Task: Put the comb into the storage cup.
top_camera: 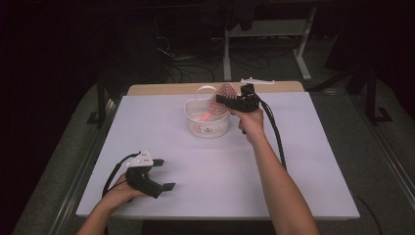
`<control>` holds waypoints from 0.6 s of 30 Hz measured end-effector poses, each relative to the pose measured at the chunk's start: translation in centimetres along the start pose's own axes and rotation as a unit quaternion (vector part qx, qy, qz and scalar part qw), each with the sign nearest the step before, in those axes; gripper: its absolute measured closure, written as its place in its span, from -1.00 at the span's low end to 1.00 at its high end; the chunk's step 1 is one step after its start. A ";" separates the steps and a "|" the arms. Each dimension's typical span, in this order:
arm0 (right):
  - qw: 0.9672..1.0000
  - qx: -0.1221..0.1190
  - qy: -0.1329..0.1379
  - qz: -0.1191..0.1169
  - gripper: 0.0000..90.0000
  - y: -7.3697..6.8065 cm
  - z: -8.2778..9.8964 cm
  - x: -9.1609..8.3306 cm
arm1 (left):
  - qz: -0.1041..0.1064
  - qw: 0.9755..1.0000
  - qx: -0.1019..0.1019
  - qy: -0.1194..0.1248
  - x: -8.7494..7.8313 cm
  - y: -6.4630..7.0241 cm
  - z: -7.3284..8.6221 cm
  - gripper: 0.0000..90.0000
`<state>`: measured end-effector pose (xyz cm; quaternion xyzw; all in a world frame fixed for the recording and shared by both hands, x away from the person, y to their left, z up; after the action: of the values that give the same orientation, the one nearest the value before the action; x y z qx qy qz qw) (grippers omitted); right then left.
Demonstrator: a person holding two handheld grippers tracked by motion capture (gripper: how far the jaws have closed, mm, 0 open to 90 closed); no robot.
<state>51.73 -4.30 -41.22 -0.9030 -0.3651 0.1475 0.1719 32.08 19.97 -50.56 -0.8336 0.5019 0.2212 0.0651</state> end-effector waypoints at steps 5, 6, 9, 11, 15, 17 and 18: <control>1.000 -0.011 -0.004 0.013 0.27 0.5 0.0 -0.1 | 0.001 1.000 0.000 -0.001 0.0 0.1 0.0 -1.00; 1.000 -0.015 -0.006 0.016 0.25 0.6 0.0 -0.2 | 0.002 1.000 0.000 -0.002 0.0 0.1 0.1 -1.00; 0.999 -0.027 -0.010 0.028 0.19 0.9 0.1 -0.2 | 0.003 1.000 0.000 -0.002 0.1 0.1 0.1 -1.00; 0.999 -0.030 -0.012 0.030 0.15 1.1 0.2 -0.3 | 0.003 1.000 0.001 -0.002 0.1 0.1 0.1 -1.00; 0.999 -0.035 -0.017 0.033 0.04 1.2 0.3 -0.3 | 0.001 1.000 0.000 -0.002 0.0 0.0 0.1 -1.00; 0.998 -0.041 -0.022 0.040 -0.03 1.3 0.3 -0.4 | 0.000 1.000 0.001 -0.002 0.0 0.0 0.1 -1.00; 0.998 -0.042 -0.023 0.040 -0.07 1.4 0.4 -0.4 | 0.000 1.000 0.001 -0.002 0.0 0.0 0.1 -1.00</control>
<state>52.14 -5.43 -42.05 -0.9198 -0.3385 0.1591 0.1190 32.06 19.98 -50.61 -0.8332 0.5019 0.2222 0.0666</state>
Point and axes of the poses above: each handheld gripper's, and its own axes: x roughly forward along the jaws, z roughly out of its underside, y roughly to its right, the point moved 8 cm from there along x, roughly forward along the jaws, and after that the axes turned 11 degrees about y, right-handed, at the moved point
